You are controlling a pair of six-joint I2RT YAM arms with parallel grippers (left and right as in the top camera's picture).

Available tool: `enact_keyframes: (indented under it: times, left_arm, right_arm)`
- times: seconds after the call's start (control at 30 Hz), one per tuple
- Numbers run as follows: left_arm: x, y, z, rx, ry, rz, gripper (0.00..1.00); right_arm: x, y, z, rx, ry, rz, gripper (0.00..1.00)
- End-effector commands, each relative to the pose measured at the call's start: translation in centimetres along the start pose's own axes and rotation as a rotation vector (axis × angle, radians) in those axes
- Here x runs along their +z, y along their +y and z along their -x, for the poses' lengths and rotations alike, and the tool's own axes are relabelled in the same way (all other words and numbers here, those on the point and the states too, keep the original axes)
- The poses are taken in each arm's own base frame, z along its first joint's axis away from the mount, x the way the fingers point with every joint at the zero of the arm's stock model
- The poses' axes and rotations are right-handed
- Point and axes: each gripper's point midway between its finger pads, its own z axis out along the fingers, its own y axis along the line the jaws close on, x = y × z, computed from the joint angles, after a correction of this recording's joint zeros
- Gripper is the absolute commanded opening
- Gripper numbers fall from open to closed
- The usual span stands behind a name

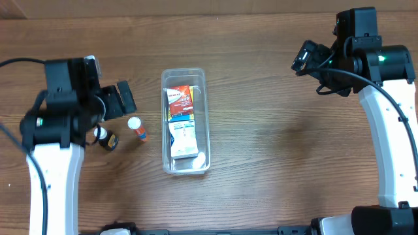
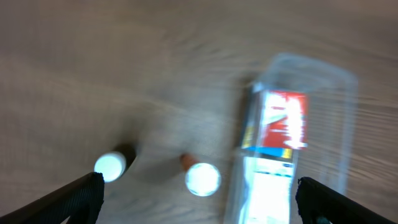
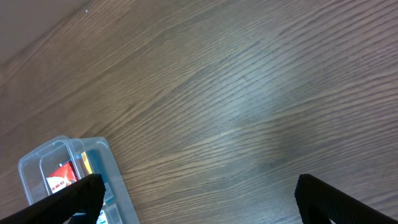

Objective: Pack container
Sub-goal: 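Reach the left gripper to the dark brown bottle and grasp it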

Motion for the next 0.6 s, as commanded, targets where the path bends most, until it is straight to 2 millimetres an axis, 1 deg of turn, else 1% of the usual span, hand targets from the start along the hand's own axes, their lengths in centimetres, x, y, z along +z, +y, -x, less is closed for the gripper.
enact_keyframes:
  times: [0.0, 0.07, 0.1, 0.13, 0.23, 0.3, 0.33, 0.37, 0.43, 0.47, 0.5, 0.53, 0.57]
  left_arm:
    - [2.3, 4.3, 0.2, -0.215, 0.083, 0.118, 1.00]
    - [3.4, 6.5, -1.8, -0.290, 0.200, 0.165, 1.00]
    - [3.9, 7.4, -2.9, -0.308, 0.258, 0.199, 1.00]
    - [4.3, 8.1, -3.4, -0.307, 0.292, 0.224, 1.00]
    - [6.3, 10.1, -5.0, -0.165, 0.408, 0.301, 1.00]
    - [8.4, 9.9, -5.5, -0.054, 0.476, 0.252, 0.98]
    - [9.2, 9.7, -5.9, -0.028, 0.509, 0.224, 0.95]
    - [10.0, 9.8, -6.6, -0.001, 0.551, 0.216, 0.89]
    - [11.4, 10.1, -7.8, -0.006, 0.621, 0.216, 0.86]
    - [12.5, 10.4, -8.6, -0.006, 0.669, 0.218, 0.80]
    - [13.0, 10.5, -9.0, -0.007, 0.688, 0.219, 0.77]
    - [13.3, 10.5, -9.3, -0.008, 0.703, 0.220, 0.72]
    - [13.5, 10.6, -9.4, -0.009, 0.711, 0.219, 0.69]
  right_arm:
    - [-0.2, 0.1, 0.2, -0.004, -0.009, 0.009, 1.00]
    - [-0.2, 0.1, 0.2, -0.004, -0.009, 0.009, 1.00]
    - [-0.2, 0.1, 0.2, -0.004, -0.009, 0.009, 1.00]
    - [-0.2, 0.1, 0.2, -0.004, -0.009, 0.009, 1.00]
    - [-0.2, 0.1, 0.2, -0.004, -0.009, 0.009, 1.00]
    - [-0.2, 0.1, 0.2, -0.004, -0.009, 0.009, 1.00]
    - [-0.2, 0.1, 0.2, -0.004, -0.009, 0.009, 1.00]
    - [-0.2, 0.1, 0.2, -0.004, -0.009, 0.009, 1.00]
    - [-0.2, 0.1, 0.2, -0.004, -0.009, 0.009, 1.00]
    - [-0.2, 0.1, 0.2, -0.004, -0.009, 0.009, 1.00]
    - [-0.2, 0.1, 0.2, -0.004, -0.009, 0.009, 1.00]
    - [-0.2, 0.1, 0.2, -0.004, -0.009, 0.009, 1.00]
    - [-0.2, 0.1, 0.2, -0.004, -0.009, 0.009, 1.00]
